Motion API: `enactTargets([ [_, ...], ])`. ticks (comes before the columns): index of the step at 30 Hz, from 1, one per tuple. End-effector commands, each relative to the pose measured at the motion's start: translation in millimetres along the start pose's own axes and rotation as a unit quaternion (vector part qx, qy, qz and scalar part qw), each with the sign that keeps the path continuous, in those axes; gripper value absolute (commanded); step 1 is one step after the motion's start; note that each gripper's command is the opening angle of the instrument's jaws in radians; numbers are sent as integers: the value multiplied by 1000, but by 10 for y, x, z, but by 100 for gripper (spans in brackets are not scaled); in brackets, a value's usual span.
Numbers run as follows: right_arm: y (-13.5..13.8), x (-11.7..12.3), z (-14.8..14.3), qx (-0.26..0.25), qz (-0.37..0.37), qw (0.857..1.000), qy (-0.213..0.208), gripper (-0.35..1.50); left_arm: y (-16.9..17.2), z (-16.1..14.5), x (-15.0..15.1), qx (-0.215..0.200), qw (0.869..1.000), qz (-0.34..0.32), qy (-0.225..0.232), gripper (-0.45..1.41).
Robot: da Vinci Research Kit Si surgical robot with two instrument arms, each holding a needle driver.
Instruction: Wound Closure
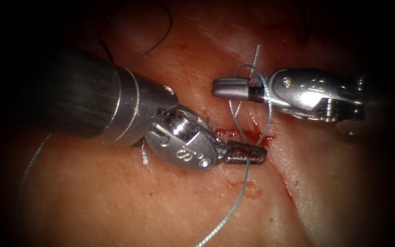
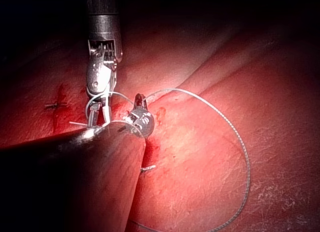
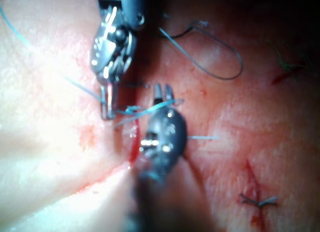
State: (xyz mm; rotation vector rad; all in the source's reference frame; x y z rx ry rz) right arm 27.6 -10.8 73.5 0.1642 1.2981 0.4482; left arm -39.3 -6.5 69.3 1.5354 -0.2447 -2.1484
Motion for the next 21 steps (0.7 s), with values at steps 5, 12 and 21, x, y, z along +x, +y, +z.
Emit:
enactTargets([
  [5,4,-10,11,-10,6,1000,0,103,-1,-10,8,4,1000,-1,-3,-45],
  [12,1,-20,14,-22,7,1000,-1,96,-7,-17,37,4,1000,-8,0,-45],
  [21,-4,-26,15,-43,4,999,-27,91,-43,-21,80,17,1000,-9,13,-45],
])
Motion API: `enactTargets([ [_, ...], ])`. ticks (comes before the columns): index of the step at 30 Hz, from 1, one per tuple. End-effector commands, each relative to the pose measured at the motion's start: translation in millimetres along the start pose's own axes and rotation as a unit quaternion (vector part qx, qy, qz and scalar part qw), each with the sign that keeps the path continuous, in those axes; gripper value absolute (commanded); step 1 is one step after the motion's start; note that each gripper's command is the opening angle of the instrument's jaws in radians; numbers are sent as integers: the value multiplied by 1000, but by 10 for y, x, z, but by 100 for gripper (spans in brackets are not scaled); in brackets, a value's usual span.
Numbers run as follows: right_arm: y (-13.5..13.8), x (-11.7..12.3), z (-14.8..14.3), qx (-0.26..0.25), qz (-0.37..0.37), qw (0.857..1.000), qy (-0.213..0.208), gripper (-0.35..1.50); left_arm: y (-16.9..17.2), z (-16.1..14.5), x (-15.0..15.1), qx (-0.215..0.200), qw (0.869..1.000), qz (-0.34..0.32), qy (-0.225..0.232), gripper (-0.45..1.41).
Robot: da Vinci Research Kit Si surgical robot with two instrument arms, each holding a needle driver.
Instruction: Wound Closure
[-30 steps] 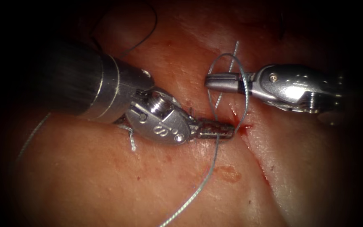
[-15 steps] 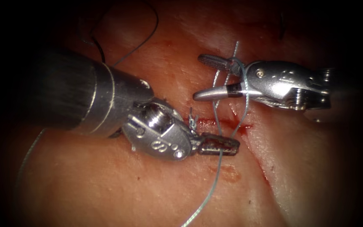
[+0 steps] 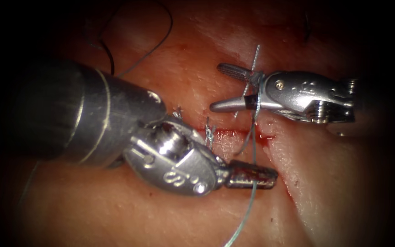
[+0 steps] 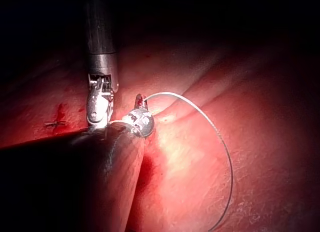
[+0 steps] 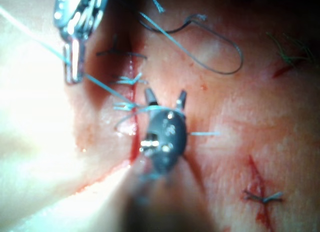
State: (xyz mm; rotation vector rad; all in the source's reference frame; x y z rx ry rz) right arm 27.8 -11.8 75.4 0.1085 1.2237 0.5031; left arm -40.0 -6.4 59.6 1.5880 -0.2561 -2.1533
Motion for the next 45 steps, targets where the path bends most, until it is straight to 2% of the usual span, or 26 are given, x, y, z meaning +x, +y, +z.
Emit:
enactTargets([
  [1,-5,-6,9,-2,-1,1000,-5,91,-3,6,-2,2,1000,4,3,-45],
  [9,-21,-10,9,17,-6,1000,-13,84,-29,-12,-15,4,1000,3,7,-45],
  [14,-35,-12,6,33,-9,999,-13,84,-45,-22,-40,12,1000,0,6,-45],
  [20,-51,-8,3,58,-8,998,-11,67,-68,-30,-71,26,1000,-5,14,-45],
  [23,-56,-6,3,65,-9,998,-12,66,-74,-30,-88,34,999,-5,18,-45],
  [32,-62,-4,0,88,-14,996,2,61,-73,-18,-136,46,999,-7,18,-45],
  [45,-59,-4,-8,111,-17,992,58,57,-37,4,-194,37,999,-20,24,-45],
])
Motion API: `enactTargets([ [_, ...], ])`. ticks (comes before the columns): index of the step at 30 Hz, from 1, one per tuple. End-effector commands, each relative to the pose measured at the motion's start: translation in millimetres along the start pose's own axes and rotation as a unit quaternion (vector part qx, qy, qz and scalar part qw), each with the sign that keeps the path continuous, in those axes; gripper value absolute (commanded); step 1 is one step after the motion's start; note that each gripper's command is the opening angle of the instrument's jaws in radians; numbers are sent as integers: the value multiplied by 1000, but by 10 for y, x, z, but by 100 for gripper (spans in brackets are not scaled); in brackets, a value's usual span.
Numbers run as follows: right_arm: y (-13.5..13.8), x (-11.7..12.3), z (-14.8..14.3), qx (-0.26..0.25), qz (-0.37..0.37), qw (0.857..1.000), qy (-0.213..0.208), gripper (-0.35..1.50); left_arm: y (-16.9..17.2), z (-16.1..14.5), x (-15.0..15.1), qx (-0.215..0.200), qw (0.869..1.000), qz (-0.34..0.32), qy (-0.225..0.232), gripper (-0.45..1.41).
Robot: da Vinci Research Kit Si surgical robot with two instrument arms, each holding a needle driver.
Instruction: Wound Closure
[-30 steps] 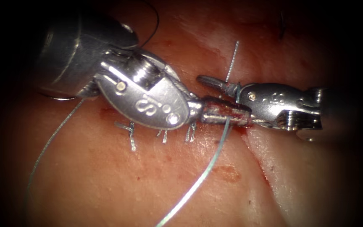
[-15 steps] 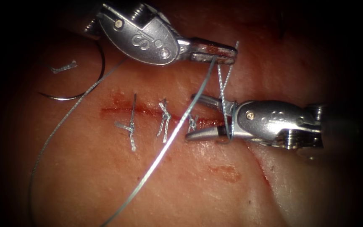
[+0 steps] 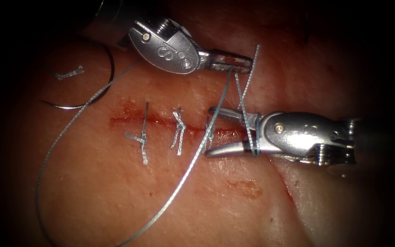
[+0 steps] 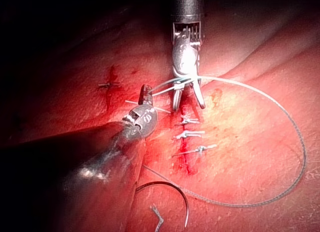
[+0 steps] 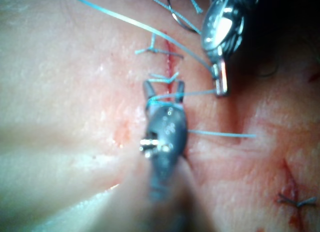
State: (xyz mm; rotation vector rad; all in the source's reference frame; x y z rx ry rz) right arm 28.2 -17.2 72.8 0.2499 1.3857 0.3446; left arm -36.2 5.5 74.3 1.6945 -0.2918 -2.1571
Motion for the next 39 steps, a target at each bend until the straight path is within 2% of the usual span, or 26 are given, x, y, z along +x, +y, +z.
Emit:
enactTargets([
  [1,0,-6,7,2,-3,1000,9,57,2,7,-7,0,1000,2,2,-45],
  [6,0,-6,4,8,13,999,40,56,14,8,-18,-5,1000,-2,5,-45],
  [13,5,-1,0,9,37,996,80,54,22,3,-16,-8,1000,-2,10,-45],
  [19,13,1,-8,13,39,995,87,54,31,-3,-10,-12,1000,0,16,-45],
  [25,22,1,-15,-10,57,993,101,54,44,-7,-2,-16,1000,0,21,-45],
  [39,30,1,-22,-13,94,986,134,51,65,-5,-2,-22,999,-2,25,-45],
])
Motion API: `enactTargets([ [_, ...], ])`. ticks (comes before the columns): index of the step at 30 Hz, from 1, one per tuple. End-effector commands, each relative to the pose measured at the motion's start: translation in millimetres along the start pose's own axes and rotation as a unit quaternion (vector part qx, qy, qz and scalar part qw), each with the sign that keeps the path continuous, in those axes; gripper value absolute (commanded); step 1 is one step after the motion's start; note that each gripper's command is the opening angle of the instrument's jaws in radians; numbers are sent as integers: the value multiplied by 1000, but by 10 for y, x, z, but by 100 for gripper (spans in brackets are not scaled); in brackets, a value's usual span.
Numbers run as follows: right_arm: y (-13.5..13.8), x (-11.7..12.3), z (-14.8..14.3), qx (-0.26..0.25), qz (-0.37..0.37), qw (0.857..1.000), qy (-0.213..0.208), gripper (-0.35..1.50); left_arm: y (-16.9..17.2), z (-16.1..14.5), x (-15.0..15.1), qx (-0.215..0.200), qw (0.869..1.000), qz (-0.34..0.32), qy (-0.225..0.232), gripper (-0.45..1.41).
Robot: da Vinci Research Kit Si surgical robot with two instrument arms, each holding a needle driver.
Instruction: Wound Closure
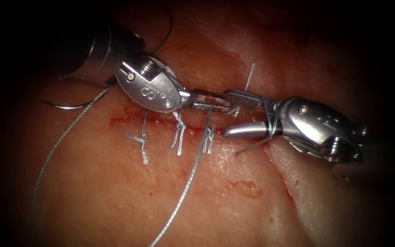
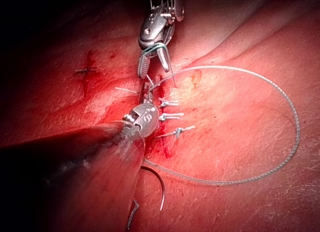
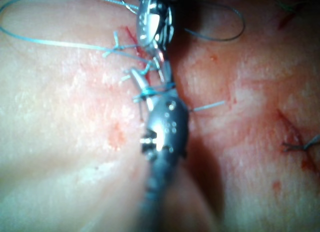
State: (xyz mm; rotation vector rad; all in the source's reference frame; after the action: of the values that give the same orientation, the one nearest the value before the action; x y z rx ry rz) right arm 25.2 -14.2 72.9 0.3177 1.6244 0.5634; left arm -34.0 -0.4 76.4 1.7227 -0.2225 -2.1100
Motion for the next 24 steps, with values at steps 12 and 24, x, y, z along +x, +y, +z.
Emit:
enactTargets([
  [12,13,-19,-5,-59,54,997,1,51,18,15,11,-11,1000,4,4,-45],
  [24,3,-48,-11,-163,93,982,-36,51,19,27,29,-17,1000,3,3,-45],
])
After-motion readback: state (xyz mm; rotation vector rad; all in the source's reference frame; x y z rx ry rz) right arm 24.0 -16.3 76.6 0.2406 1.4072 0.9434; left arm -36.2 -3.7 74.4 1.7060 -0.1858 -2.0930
